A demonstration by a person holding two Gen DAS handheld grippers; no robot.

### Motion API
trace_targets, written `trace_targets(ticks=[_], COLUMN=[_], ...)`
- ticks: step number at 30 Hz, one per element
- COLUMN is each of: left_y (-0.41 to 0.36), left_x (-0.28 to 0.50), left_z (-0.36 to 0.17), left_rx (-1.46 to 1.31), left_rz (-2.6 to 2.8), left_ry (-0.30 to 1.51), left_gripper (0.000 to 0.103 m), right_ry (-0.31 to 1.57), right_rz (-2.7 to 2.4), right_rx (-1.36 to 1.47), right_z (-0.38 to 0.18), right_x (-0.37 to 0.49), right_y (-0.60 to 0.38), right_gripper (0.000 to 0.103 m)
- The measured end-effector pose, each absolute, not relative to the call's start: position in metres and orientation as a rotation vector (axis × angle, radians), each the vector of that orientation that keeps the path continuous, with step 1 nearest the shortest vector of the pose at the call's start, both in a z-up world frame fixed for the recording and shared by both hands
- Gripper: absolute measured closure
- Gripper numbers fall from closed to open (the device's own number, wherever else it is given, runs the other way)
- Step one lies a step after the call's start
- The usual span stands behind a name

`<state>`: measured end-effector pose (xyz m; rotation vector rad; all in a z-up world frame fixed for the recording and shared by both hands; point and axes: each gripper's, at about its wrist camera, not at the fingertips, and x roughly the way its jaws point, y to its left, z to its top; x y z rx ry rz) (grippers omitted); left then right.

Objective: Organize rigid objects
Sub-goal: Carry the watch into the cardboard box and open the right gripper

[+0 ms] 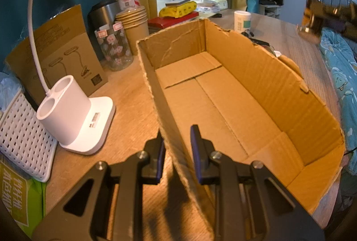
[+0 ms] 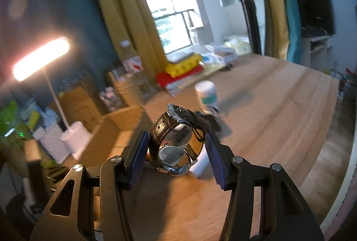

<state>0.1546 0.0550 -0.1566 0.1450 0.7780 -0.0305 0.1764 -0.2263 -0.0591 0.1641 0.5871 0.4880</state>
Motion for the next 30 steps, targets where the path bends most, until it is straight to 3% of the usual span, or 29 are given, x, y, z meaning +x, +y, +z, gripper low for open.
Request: trace_targets(ticks=[13, 15, 16, 30], left_y=[0.056, 0.056, 0.056, 0.057], left_x=[0.155, 0.155, 0.155, 0.158], left_z=[-0.157, -0.157, -0.157, -0.158], left_rx=[0.146, 0.146, 0.146, 0.124], left_rz=[-0.03, -0.031, -0.031, -0.034], left_ry=[0.778, 0.778, 0.778, 0.79], left_gripper=[0.081, 0.081, 0.081, 0.082], right_ry=[0.556, 0.565, 0.571, 0.671], right_rz=[0.708, 0.732, 0.729, 0.715], right_rx=[0.155, 0.153, 0.155, 0.149], right_z=[-0.026, -0.028, -0.029, -0.067], right_x=[0.146, 0.145, 0.146, 0.171], right_y=[-0.169, -0.161, -0.159, -0.137], right_gripper=[0.048, 0.071, 0.073, 0.077])
